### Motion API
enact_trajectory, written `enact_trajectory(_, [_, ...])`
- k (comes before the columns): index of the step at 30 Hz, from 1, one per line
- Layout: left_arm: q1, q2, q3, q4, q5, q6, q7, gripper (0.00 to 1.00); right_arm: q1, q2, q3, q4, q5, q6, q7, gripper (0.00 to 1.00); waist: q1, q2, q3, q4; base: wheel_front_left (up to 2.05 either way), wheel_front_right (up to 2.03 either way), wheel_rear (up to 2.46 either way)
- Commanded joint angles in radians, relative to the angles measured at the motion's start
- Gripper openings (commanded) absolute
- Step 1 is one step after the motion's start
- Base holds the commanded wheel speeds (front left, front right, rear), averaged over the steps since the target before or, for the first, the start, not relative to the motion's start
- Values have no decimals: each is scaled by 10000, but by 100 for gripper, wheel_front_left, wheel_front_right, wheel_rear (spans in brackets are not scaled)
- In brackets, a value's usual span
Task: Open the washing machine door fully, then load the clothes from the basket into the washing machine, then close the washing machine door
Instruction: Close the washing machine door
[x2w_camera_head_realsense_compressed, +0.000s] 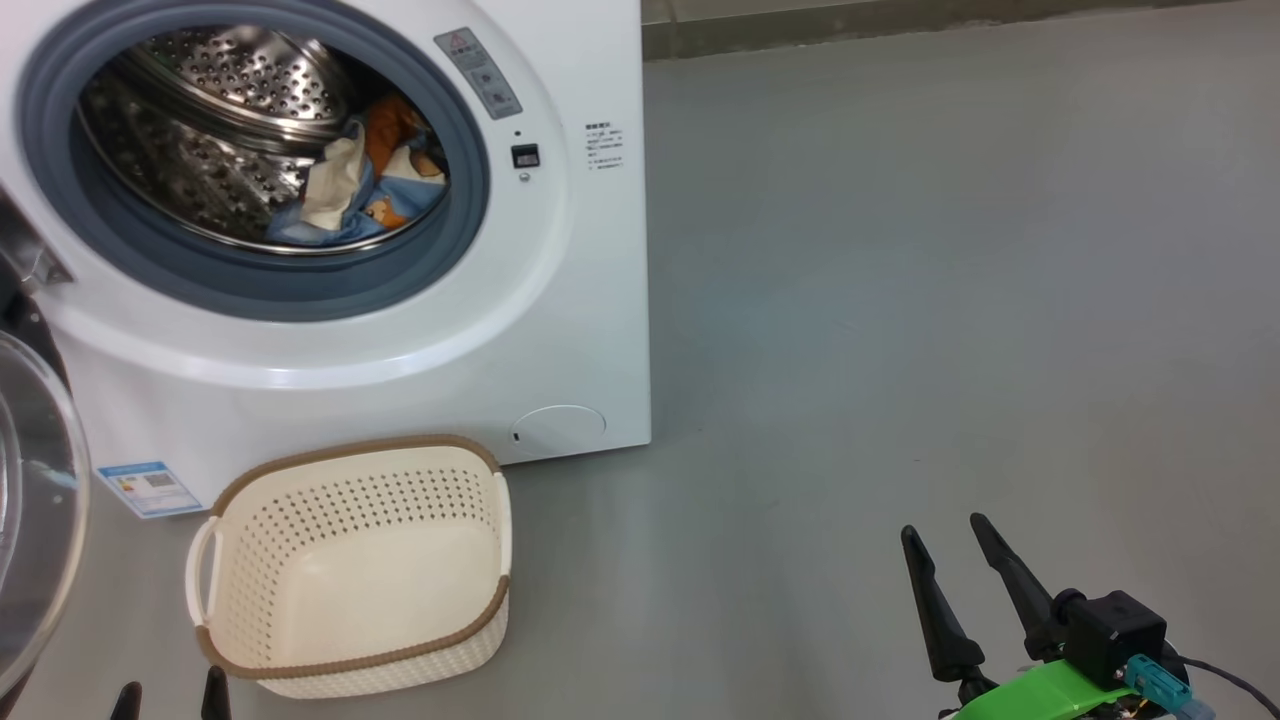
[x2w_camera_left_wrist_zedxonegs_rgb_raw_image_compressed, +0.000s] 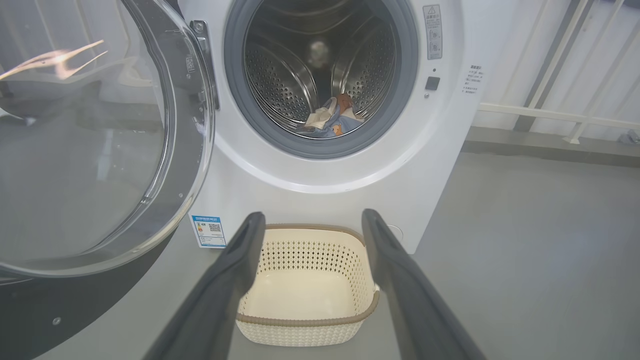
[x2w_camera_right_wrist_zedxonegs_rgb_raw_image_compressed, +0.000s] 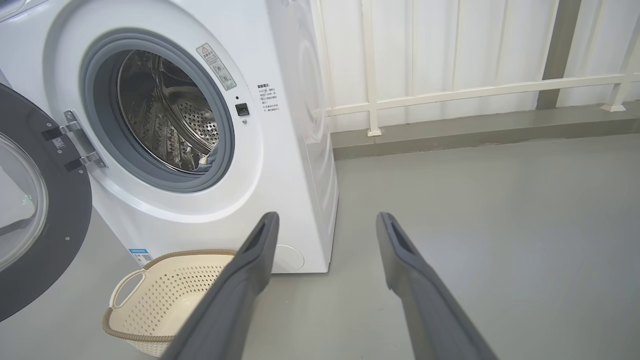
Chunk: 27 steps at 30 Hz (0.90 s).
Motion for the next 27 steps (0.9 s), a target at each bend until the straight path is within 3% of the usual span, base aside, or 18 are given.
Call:
enact_trajectory(1, [-440,56,308,-183,-61,-17,-63,100,-14,-3,233,-219,-76,27,-48,100,0,0,-30,122,0,0,0])
enact_trajectory(27, [-76,56,366,-218,-219,265,-63,100,210,-3,365,-202,-256,27,-48,100,0,0,-243,2487,0,0,0])
